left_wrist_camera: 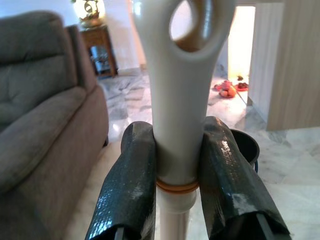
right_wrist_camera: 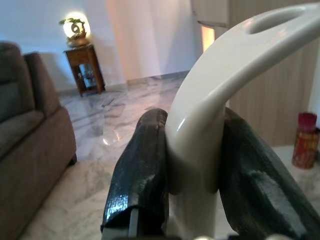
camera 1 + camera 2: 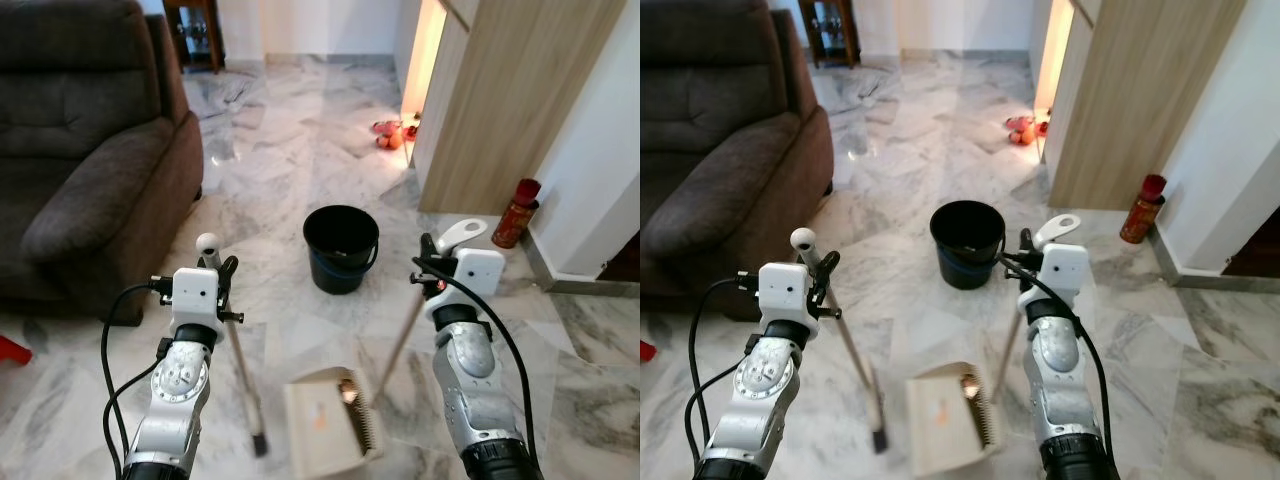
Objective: Sweep floor
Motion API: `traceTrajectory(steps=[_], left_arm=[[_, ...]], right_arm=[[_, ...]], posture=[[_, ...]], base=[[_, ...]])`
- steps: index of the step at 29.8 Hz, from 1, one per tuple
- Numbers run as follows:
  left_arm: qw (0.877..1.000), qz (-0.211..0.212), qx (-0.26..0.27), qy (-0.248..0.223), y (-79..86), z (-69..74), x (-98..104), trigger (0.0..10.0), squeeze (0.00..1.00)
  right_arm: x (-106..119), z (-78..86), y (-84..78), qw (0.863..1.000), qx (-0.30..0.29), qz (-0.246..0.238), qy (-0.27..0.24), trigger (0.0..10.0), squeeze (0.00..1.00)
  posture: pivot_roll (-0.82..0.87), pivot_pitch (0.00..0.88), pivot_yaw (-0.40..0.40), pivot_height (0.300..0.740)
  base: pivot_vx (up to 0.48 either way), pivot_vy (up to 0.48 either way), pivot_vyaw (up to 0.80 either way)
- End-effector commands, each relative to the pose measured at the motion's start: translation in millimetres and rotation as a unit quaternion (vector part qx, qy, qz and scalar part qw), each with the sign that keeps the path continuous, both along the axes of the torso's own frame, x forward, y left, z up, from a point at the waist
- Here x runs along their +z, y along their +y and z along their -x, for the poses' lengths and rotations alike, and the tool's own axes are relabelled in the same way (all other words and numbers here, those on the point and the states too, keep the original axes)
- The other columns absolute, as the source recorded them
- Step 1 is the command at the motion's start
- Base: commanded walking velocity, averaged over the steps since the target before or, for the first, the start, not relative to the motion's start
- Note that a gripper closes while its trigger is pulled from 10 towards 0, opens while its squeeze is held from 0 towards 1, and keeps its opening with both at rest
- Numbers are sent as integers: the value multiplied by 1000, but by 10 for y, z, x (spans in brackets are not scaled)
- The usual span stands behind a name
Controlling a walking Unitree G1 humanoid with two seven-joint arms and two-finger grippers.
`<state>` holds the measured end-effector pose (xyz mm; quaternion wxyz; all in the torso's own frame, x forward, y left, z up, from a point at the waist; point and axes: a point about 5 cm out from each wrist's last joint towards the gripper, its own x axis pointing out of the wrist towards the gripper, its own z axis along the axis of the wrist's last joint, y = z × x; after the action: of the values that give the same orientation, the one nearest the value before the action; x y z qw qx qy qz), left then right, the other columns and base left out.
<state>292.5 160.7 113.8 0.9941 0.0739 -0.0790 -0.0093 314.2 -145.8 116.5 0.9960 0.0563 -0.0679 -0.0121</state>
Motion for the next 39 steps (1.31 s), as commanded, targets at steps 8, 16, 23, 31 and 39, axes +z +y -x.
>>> traceTrajectory(steps=[8, 16, 23, 31, 39], left_arm=[[1000, -4, -3, -29, -36, -23, 127, 10000, 0], [1000, -4, -2, -28, -43, -27, 124, 10000, 0], [1000, -3, -4, -27, -47, -27, 120, 10000, 0], [1000, -3, -5, -25, -55, -30, 115, 10000, 0], [1000, -3, -8, -24, -54, -35, 118, 10000, 0]], right_arm=[[106, -22, -23, 1000, -1, -3, -23, 10000, 0], [118, -26, -12, 1000, 6, 0, -26, 10000, 0], [109, -24, -4, 1000, 9, -12, -24, 10000, 0], [107, -28, -10, 1000, 5, -20, -24, 10000, 0], [90, -47, 16, 999, 12, -29, -13, 10000, 0]], posture=[[118, 0, 22, 740], [114, 0, 21, 740], [114, 0, 22, 740], [115, 0, 22, 740], [118, 0, 26, 740]], base=[[334, 0, 216], [335, 0, 245], [334, 0, 230], [335, 0, 0], [334, 0, -200]])
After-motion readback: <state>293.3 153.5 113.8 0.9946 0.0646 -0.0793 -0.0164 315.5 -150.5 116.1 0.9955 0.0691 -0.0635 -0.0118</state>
